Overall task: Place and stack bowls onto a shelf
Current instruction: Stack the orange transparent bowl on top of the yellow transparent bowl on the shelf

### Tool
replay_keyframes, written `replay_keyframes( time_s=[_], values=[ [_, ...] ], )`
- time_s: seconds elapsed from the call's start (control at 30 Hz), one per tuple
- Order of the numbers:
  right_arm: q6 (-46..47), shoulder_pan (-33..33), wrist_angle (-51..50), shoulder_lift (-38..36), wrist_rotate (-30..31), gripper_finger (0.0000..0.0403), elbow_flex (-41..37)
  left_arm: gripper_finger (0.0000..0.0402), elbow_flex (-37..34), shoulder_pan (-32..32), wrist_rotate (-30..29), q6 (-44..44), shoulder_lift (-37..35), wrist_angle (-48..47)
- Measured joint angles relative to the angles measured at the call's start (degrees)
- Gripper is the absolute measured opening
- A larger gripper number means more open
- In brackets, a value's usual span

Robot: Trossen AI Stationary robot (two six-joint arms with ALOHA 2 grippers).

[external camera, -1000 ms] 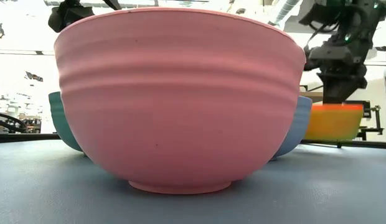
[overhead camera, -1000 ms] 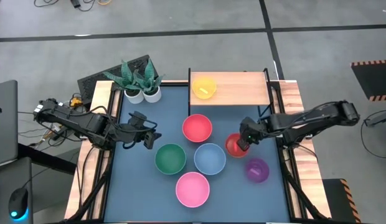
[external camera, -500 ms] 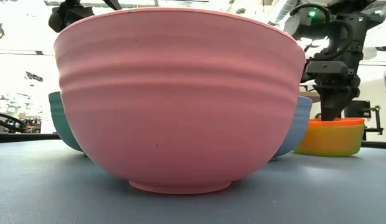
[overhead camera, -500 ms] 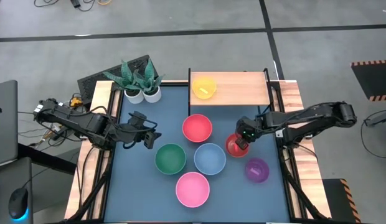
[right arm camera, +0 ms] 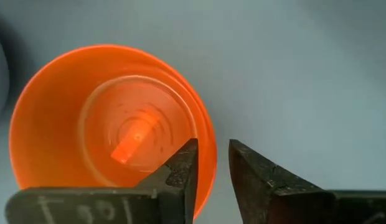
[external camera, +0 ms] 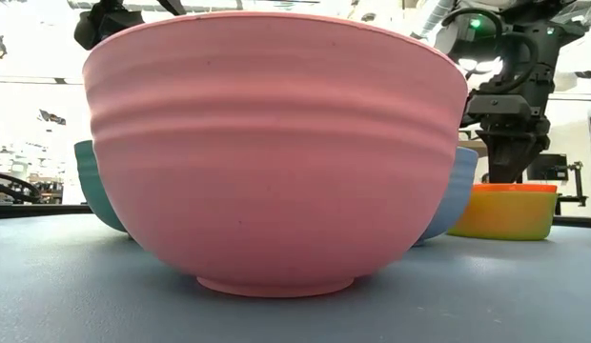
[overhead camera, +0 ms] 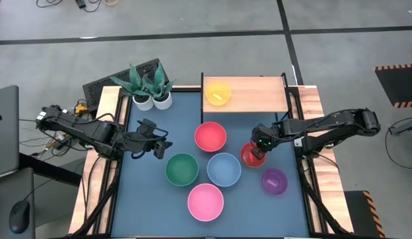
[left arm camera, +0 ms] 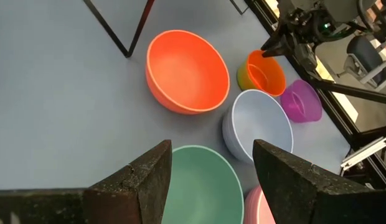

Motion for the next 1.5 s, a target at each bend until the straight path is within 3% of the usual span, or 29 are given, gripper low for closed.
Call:
replay_keyframes(
  time_s=[0.13,0.27,0.33,0.53,0.83,1.0,1.4,1.5],
  values=[
    [0.02,0.00,-1.12,0.00,0.04,0.0095,0.00,0.0209,0.00,0.00,-0.05,-0.02,0.00,0.00],
    [0.44,-0.06,-1.42,0.00,0.69,0.0029,0.02,0.0209,0.00,0.00,-0.27,-0.02,0.00,0.00],
    [0.46,-0.39,-1.51,-0.02,0.70,0.0016,0.04,0.0209,0.00,0.00,-0.28,0.07,0.00,0.00],
    [1.09,-1.88,-2.97,-0.02,0.19,0.0016,0.61,0.0209,0.00,0.00,-0.67,0.09,0.00,-0.02],
    [1.01,-3.38,-10.07,-0.59,-0.12,0.0016,11.42,0.0209,0.00,0.00,-0.67,0.11,0.00,-0.02],
    [0.20,-5.63,-14.08,-0.33,-4.56,0.0016,14.30,0.0209,0.00,0.00,-0.67,0.13,0.00,-0.02],
    [3.30,-5.40,-16.65,-1.68,-4.67,0.0016,16.52,0.0209,0.00,0.00,-0.32,0.14,0.02,-0.02],
    [2.22,-6.38,-17.08,-1.60,-8.84,0.0016,16.52,0.0209,0.00,0.00,-0.29,0.15,0.02,-0.02]
  ],
)
